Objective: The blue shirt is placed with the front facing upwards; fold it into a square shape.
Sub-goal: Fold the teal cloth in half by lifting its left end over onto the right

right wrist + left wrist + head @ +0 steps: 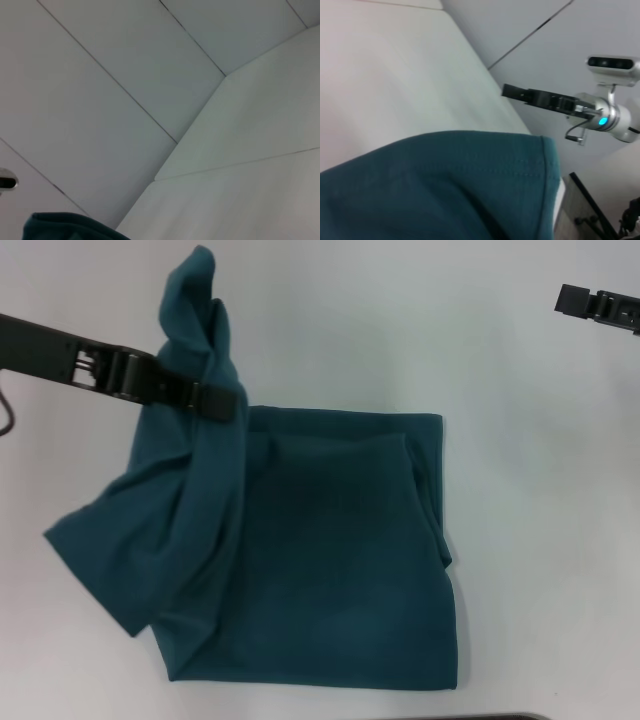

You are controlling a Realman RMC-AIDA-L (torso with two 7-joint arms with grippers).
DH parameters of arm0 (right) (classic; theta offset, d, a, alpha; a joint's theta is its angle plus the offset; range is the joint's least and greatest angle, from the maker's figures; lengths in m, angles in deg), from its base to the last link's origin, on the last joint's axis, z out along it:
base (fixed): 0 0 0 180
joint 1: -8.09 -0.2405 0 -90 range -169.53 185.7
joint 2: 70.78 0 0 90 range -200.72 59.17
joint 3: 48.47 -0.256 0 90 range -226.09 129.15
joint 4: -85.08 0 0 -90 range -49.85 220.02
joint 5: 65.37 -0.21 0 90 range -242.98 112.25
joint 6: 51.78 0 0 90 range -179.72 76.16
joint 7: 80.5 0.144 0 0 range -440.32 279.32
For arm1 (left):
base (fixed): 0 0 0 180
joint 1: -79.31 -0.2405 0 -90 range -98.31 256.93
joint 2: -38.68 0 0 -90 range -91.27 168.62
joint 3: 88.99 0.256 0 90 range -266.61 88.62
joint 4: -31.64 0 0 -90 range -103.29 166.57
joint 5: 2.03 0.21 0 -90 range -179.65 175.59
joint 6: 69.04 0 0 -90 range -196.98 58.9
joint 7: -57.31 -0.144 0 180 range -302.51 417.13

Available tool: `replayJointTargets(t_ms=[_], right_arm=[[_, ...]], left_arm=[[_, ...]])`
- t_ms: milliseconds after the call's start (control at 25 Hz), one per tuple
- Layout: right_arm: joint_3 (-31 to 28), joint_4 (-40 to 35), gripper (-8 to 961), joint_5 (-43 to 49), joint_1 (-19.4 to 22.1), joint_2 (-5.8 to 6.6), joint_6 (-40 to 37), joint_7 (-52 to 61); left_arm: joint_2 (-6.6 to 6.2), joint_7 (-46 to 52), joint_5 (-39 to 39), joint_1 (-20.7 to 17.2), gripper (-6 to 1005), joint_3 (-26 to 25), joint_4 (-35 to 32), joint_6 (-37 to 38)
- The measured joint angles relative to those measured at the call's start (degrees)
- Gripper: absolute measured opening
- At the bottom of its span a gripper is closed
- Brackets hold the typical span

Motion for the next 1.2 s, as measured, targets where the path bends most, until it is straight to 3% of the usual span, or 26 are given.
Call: replayJointTargets(t_ms=[160, 680, 1000, 1200], right_arm=[[0.6, -0.1, 777, 0.0, 0.0, 0.05, 0.0, 0.0], [1.1, 0.2, 777, 0.1, 0.2, 0.14, -0.2, 0.1], [1.1, 0.2, 777, 0.0, 0.1, -0.11, -0.5, 0.1], [1.1, 0.2, 777, 0.0, 0.1, -0.14, -0.9, 0.1]], left_arm=[[1.68, 0.0, 0.0, 0.3, 30, 0.2, 0.6, -0.2], [3.68, -0.4, -1.0, 0.6, 48, 0.6, -0.3, -1.3], [5.78, -4.5, -1.0, 0.8, 60, 1.6, -8.0, -5.1], [5.94, -7.2, -1.4, 1.3, 67, 2.8, -13.2, -8.5]])
